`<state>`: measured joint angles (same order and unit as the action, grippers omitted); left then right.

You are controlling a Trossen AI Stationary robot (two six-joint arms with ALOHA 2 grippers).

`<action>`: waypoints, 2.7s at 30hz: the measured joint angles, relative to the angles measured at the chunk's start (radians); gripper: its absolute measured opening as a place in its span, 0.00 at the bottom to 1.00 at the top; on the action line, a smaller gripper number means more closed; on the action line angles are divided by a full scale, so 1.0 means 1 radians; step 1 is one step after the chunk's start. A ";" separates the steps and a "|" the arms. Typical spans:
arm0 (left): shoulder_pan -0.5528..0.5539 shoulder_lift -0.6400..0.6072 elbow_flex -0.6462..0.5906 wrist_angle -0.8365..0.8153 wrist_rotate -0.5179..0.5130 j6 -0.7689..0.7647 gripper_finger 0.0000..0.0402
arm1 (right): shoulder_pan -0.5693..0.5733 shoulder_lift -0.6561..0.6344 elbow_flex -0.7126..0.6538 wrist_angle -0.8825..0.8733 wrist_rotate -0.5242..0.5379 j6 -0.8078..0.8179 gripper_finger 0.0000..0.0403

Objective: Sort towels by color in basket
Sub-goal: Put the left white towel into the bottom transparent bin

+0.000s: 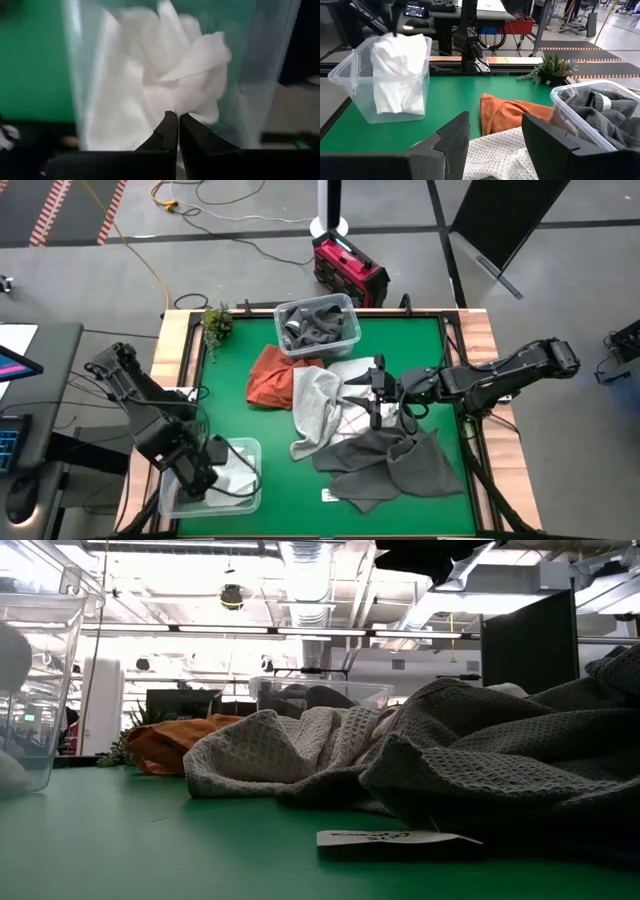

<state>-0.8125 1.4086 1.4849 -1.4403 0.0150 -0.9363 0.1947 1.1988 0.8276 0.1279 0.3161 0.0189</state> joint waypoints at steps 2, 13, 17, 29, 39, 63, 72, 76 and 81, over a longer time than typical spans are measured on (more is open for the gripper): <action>0.020 0.003 0.000 0.007 -0.037 0.028 0.01 | 0.000 0.000 0.000 0.000 0.000 0.000 0.53; 0.054 0.240 0.000 -0.012 -0.102 0.578 0.01 | -0.001 0.000 0.000 0.000 0.000 0.000 0.53; 0.034 0.312 0.000 -0.049 -0.170 0.764 0.01 | -0.001 0.000 0.000 0.000 0.000 0.000 0.53; -0.069 0.323 0.000 -0.105 -0.345 0.937 0.01 | -0.001 0.000 0.000 0.000 0.000 -0.003 0.53; -0.078 0.322 -0.047 -0.021 -0.306 0.939 0.00 | 0.000 0.000 0.000 0.000 0.000 0.000 0.53; -0.078 0.098 -0.396 0.295 -0.202 1.171 0.00 | 0.000 0.000 0.000 0.012 0.000 0.000 0.53; -0.067 0.098 -0.531 0.435 -0.195 1.308 0.00 | 0.001 0.000 0.000 0.011 0.000 0.000 0.53; -0.056 0.097 -0.588 0.530 -0.160 1.318 0.00 | 0.001 0.000 0.000 0.011 0.000 0.000 0.53; -0.051 0.097 -0.625 0.590 -0.139 1.295 0.00 | 0.001 0.000 0.000 0.007 0.000 0.006 0.53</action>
<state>-0.8631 1.5059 0.8603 -0.8499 -0.1240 0.3589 0.1955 1.1988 0.8276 0.1353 0.3157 0.0249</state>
